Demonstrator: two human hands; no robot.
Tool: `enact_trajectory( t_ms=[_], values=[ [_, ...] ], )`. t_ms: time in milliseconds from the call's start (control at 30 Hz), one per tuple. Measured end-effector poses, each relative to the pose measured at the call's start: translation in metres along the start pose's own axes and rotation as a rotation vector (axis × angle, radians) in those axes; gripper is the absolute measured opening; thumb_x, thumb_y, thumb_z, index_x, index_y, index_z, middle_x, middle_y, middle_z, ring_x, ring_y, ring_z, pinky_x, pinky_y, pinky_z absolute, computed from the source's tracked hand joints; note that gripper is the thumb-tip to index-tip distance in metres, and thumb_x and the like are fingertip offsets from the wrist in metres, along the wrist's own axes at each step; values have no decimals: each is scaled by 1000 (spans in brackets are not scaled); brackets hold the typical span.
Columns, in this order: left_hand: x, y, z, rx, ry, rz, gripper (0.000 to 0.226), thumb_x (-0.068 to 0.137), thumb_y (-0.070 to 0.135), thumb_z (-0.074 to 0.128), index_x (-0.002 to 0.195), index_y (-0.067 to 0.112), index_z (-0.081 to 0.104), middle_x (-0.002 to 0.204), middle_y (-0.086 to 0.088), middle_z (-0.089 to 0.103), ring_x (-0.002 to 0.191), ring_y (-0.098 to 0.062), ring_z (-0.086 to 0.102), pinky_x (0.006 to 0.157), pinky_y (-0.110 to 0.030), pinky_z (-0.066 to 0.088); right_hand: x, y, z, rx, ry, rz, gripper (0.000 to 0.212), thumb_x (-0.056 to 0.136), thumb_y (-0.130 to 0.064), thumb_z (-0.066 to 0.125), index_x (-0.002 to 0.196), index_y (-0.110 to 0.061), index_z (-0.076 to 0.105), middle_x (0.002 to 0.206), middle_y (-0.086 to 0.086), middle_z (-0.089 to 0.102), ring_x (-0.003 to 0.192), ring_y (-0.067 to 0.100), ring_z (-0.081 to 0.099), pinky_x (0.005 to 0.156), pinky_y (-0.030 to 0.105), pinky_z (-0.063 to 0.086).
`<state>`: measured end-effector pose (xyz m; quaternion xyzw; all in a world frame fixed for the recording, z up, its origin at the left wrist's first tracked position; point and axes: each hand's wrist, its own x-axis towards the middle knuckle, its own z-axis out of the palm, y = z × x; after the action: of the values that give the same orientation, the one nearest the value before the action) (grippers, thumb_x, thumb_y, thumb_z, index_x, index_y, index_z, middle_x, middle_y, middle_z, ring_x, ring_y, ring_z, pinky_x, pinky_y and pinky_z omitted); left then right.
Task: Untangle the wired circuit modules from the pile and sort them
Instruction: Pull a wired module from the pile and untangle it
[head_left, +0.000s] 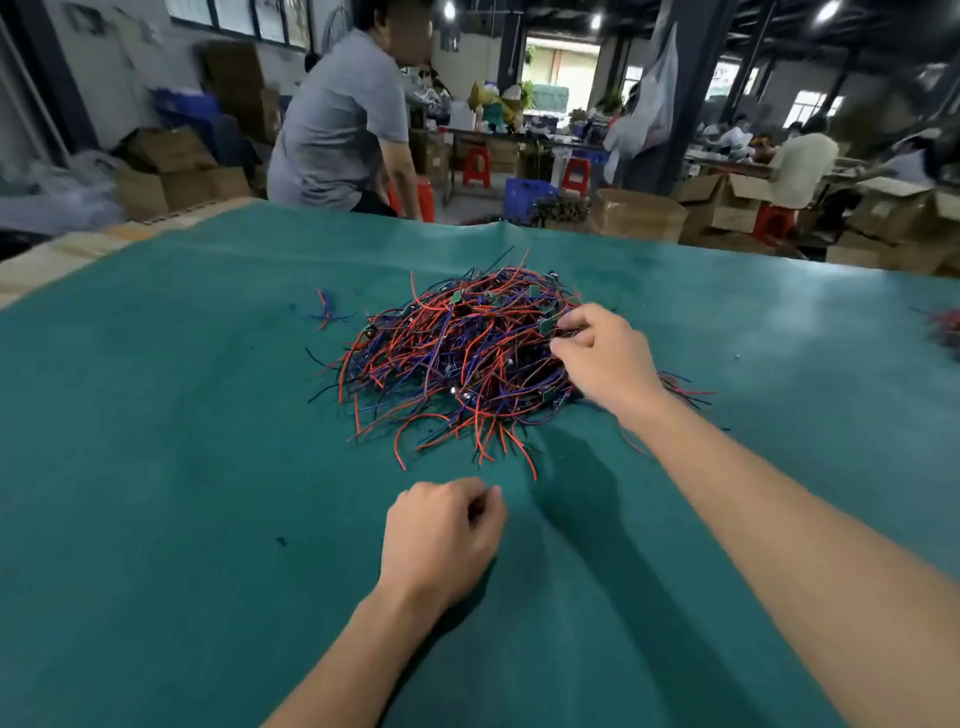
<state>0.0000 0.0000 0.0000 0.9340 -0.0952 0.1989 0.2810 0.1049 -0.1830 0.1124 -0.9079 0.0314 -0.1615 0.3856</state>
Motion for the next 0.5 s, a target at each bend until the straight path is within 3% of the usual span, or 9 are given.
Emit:
enact_trajectory(
  t_ms=[67,167,367,500],
  values=[
    [3,-1,1,-50,0,4,47,86,42,48,55,17,22,45,-7,24,58,-35,27,48,-34,25,29,-7,12,185,-42,203,19,94,-32,65,112,-28,60,88,-1,67,69,22,67,50,28,51],
    [4,-3,5,-50,-76,9,47,88,43,47,56,16,25,46,-6,27,58,-35,30,50,-34,24,55,-2,30,206,-90,296,18,95,-39,67,101,-23,62,92,6,66,67,21,64,46,23,50],
    [9,1,4,-6,-113,47,47,93,44,45,61,13,29,52,-8,32,63,-36,36,55,-37,32,61,10,32,344,69,380,20,79,-10,82,68,-6,65,60,13,69,46,21,66,50,28,56],
    [9,2,3,-28,-139,48,47,93,43,45,61,13,29,54,-7,34,65,-37,38,58,-38,38,28,1,13,599,167,382,7,74,-6,71,72,-4,65,59,9,63,43,18,59,46,24,49]
  ],
)
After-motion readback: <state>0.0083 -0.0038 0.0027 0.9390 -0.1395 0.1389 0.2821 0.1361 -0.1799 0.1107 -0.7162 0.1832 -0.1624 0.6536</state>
